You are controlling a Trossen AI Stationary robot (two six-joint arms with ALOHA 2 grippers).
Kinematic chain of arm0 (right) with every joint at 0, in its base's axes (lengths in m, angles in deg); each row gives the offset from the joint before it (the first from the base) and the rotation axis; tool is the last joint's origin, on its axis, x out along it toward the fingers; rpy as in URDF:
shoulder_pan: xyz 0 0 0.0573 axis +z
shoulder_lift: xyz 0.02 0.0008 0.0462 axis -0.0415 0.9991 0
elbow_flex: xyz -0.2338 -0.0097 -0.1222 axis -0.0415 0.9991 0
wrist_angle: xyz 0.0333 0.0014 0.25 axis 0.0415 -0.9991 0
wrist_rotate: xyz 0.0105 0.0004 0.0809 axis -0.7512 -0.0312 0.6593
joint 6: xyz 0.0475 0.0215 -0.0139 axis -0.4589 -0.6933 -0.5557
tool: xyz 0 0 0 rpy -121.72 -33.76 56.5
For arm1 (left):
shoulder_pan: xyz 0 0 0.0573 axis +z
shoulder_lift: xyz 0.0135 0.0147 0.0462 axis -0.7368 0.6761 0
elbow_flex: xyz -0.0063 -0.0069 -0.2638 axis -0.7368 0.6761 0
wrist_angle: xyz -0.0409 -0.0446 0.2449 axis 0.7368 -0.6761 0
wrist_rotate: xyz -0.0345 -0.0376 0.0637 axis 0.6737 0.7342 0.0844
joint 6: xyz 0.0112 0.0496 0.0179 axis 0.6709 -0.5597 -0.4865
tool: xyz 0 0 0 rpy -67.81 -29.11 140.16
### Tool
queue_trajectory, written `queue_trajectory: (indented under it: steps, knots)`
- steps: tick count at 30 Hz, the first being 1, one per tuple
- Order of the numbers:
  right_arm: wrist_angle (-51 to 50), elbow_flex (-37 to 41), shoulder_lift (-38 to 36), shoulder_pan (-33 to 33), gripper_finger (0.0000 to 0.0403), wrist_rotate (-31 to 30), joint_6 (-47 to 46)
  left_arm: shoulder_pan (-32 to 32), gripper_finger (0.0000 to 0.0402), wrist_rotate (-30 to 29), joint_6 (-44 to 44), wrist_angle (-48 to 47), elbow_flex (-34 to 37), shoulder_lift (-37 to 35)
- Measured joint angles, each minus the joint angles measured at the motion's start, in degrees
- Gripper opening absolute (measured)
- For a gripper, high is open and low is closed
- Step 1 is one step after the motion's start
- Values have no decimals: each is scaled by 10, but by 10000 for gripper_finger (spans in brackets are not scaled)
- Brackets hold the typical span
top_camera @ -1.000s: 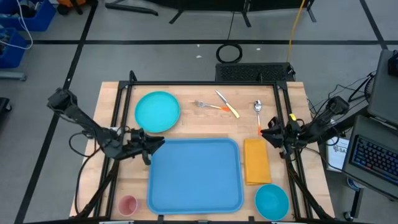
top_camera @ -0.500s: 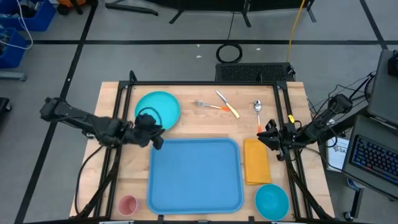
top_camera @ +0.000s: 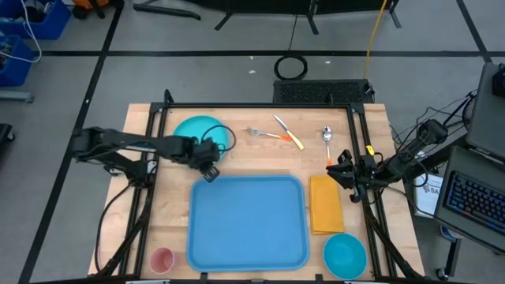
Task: Set up tray
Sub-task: Put the green plate on the blue tray
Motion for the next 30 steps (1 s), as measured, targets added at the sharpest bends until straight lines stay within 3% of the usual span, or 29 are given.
queue_trajectory:
  steps: [8,13,24,30]
  knots:
    - [-23,0,9,0,75,1,-33,0,104,-27,-38,-2,-79,62]
    - [-26,0,21,0,75,1,-49,3,109,-50,-73,-1,-88,81]
    - [-25,0,32,0,75,1,-58,28,234,-44,-54,-10,-87,126]
    - [-26,0,33,0,75,1,-58,27,256,-46,-54,-5,-87,145]
